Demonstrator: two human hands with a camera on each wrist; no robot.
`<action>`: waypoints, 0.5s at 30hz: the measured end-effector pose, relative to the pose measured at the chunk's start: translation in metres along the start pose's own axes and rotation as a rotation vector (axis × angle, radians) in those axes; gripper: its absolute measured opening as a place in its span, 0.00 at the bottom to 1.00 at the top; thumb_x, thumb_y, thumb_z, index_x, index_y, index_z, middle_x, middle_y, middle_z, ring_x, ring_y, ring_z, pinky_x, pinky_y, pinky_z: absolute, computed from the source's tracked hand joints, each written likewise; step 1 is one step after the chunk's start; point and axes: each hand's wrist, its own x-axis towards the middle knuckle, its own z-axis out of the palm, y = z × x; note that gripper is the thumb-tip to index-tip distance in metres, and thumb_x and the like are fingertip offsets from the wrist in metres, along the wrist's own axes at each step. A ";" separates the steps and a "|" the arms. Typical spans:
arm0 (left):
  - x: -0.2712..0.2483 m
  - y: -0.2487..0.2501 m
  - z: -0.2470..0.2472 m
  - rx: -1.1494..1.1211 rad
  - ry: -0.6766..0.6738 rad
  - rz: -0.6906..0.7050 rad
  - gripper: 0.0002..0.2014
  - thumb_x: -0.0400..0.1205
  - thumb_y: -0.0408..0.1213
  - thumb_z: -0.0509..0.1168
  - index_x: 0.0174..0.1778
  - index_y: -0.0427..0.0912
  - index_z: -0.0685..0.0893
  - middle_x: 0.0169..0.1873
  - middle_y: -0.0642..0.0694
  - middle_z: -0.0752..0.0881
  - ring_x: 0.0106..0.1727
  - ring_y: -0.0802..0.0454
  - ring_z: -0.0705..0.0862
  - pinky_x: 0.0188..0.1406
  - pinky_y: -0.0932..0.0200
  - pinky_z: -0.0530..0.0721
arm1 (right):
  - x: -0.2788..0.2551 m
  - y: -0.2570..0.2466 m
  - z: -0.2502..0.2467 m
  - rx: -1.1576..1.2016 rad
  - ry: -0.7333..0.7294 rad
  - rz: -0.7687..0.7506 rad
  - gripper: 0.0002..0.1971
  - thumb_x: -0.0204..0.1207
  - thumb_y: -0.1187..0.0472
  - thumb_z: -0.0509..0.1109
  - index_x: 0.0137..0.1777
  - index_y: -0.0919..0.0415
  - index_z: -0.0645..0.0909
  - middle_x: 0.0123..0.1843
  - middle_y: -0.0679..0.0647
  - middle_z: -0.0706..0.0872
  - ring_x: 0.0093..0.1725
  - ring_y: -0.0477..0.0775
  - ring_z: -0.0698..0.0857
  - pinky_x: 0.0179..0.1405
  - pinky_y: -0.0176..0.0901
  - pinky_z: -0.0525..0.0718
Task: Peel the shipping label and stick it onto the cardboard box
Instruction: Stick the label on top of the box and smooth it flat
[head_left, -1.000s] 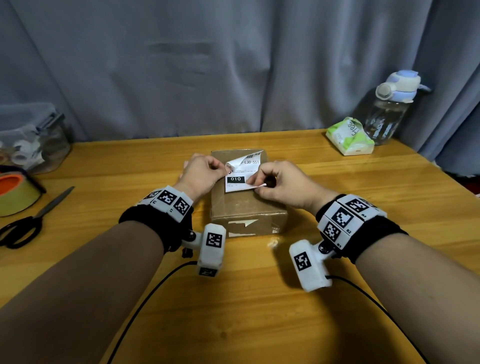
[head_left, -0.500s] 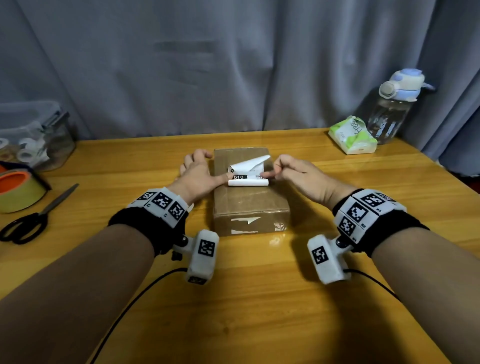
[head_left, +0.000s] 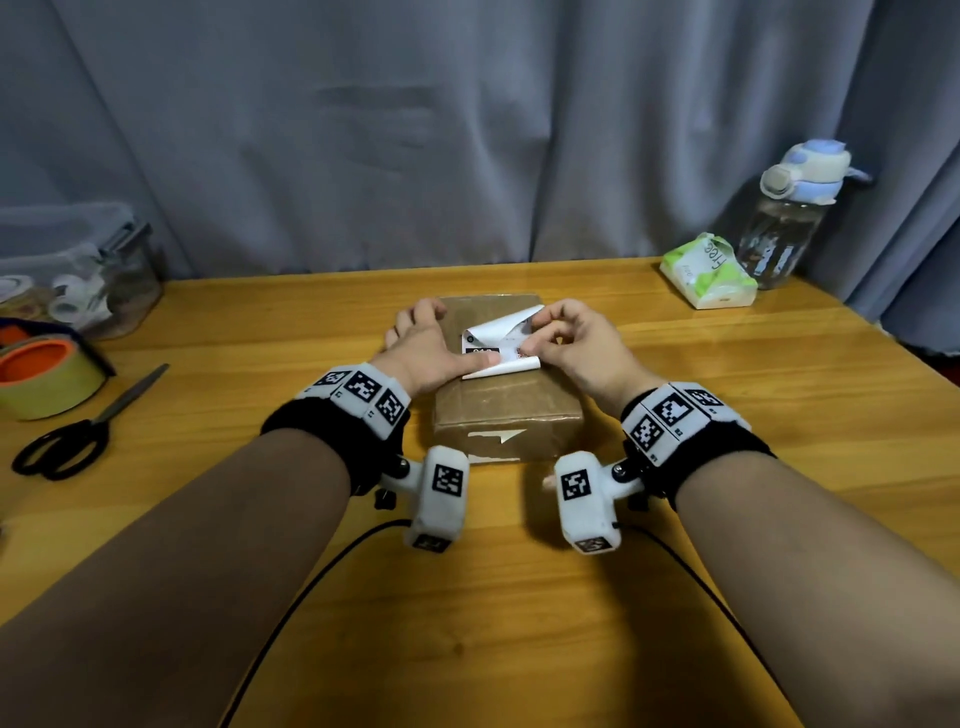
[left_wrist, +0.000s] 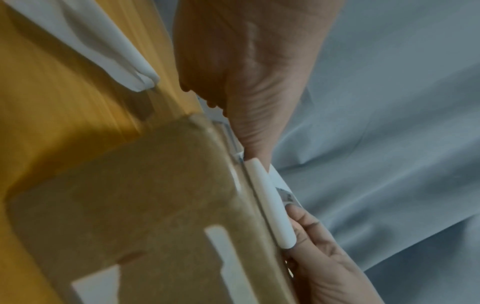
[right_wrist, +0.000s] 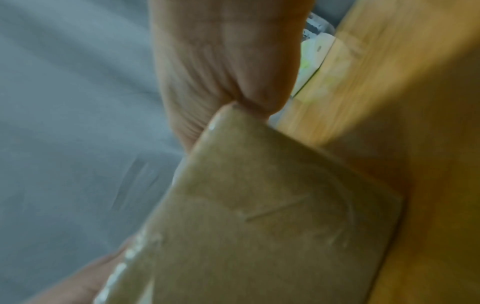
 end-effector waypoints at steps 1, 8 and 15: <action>0.000 0.000 0.000 -0.006 -0.011 -0.002 0.51 0.62 0.65 0.73 0.76 0.50 0.56 0.73 0.42 0.62 0.75 0.41 0.63 0.75 0.44 0.67 | 0.001 0.002 0.002 -0.010 -0.008 0.003 0.13 0.70 0.73 0.74 0.43 0.57 0.75 0.34 0.53 0.82 0.32 0.40 0.81 0.37 0.25 0.80; -0.005 -0.001 0.000 -0.003 -0.042 0.033 0.55 0.63 0.62 0.74 0.80 0.53 0.49 0.77 0.44 0.58 0.77 0.42 0.59 0.76 0.47 0.63 | 0.001 0.000 -0.004 -0.283 -0.158 0.023 0.14 0.66 0.63 0.79 0.50 0.63 0.84 0.52 0.59 0.78 0.46 0.46 0.74 0.50 0.31 0.75; -0.012 -0.002 -0.003 0.016 -0.127 0.029 0.57 0.63 0.62 0.74 0.81 0.55 0.44 0.78 0.43 0.56 0.78 0.41 0.58 0.76 0.47 0.62 | -0.005 -0.010 -0.014 -0.544 -0.261 0.102 0.18 0.63 0.50 0.80 0.52 0.44 0.79 0.58 0.50 0.71 0.64 0.55 0.72 0.74 0.53 0.70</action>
